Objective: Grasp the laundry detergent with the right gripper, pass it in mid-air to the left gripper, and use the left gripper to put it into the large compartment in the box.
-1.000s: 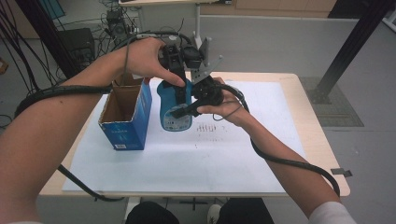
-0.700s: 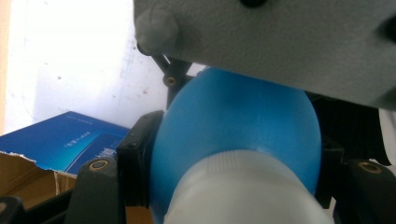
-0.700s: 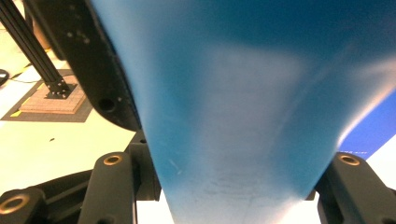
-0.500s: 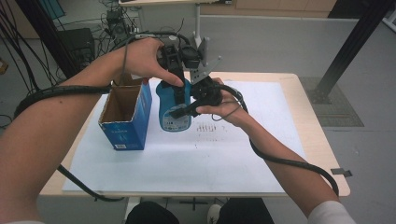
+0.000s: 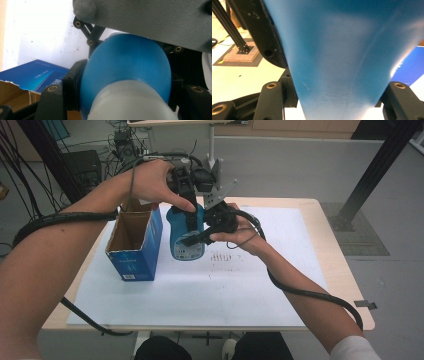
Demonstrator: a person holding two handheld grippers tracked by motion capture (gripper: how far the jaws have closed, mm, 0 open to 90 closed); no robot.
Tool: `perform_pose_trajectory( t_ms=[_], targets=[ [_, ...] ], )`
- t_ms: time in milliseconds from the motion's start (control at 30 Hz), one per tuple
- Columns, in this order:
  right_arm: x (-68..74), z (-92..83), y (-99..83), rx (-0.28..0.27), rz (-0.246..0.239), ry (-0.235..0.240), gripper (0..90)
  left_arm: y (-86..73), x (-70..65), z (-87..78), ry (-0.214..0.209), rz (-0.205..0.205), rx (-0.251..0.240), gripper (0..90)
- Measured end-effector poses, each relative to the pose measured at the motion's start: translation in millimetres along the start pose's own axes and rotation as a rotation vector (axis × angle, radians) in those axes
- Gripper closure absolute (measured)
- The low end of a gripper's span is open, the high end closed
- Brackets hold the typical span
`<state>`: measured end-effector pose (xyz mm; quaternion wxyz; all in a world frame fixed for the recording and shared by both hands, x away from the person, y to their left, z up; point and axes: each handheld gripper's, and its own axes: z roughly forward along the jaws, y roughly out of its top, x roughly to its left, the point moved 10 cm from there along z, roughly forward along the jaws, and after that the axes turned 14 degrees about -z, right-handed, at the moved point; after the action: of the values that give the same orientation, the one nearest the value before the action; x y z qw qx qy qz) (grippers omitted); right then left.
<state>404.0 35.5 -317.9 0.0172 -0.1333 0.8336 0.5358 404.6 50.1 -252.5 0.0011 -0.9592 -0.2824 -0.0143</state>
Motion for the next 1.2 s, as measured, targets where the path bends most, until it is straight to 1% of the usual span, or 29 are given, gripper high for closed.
perform_pose_trajectory(
  t_ms=[67, 100, 433, 567, 1200],
  targets=[
    [0.0, -0.1, 0.1, -0.001, -0.001, 0.000, 42.2, 0.1, -0.3, -0.2, 0.000, -0.001, -0.001, 36.0],
    [0.9, -0.7, -0.4, 0.002, 0.010, 0.003, 42.1, 0.1, -0.3, -0.3, -0.002, -0.002, -0.001, 36.0],
    [1.2, -0.8, -1.4, -0.001, 0.017, 0.005, 41.8, 0.4, -0.3, 0.4, -0.004, -0.004, 0.003, 36.0],
    [0.1, -0.5, -0.9, -0.008, 0.007, 0.004, 41.7, 0.6, 0.0, 0.2, -0.005, -0.004, 0.004, 36.0],
    [0.7, -0.9, -1.5, -0.019, 0.019, 0.005, 41.3, 0.5, 0.5, -0.2, -0.016, -0.014, 0.003, 36.0]
  ],
)
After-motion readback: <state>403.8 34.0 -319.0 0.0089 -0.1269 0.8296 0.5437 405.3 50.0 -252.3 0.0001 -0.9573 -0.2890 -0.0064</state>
